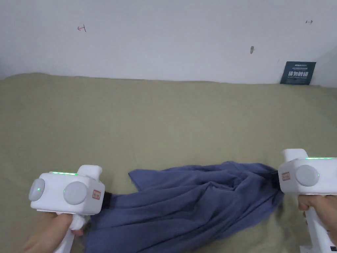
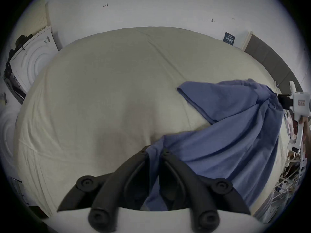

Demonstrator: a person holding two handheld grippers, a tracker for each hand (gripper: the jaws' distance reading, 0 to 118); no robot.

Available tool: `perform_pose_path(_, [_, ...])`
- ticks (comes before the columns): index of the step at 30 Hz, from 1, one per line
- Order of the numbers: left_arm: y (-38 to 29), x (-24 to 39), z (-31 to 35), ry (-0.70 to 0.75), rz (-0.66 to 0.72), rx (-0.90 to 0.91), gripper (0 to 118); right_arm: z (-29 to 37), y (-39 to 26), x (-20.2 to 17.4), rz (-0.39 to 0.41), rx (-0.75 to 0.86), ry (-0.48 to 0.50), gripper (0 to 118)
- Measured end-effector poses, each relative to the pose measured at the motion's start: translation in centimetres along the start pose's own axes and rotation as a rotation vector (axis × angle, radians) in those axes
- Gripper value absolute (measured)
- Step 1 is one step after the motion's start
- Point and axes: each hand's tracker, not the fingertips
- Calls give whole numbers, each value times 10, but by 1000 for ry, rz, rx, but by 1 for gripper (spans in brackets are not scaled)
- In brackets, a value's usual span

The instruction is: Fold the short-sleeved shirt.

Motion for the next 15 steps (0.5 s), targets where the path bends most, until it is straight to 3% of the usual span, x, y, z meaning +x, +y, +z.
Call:
perform_pose_path(3, [4, -6, 38, -2, 21, 58, 9, 41, 9, 10, -10, 50, 25, 7])
perform_pose_path(12, [38, -39, 185, 175, 10, 310, 9, 159, 44, 29, -41, 239, 6, 7])
perform_pose_path(15, [53, -47, 226, 155, 62, 373, 9, 188, 60, 35, -78, 295, 38, 7])
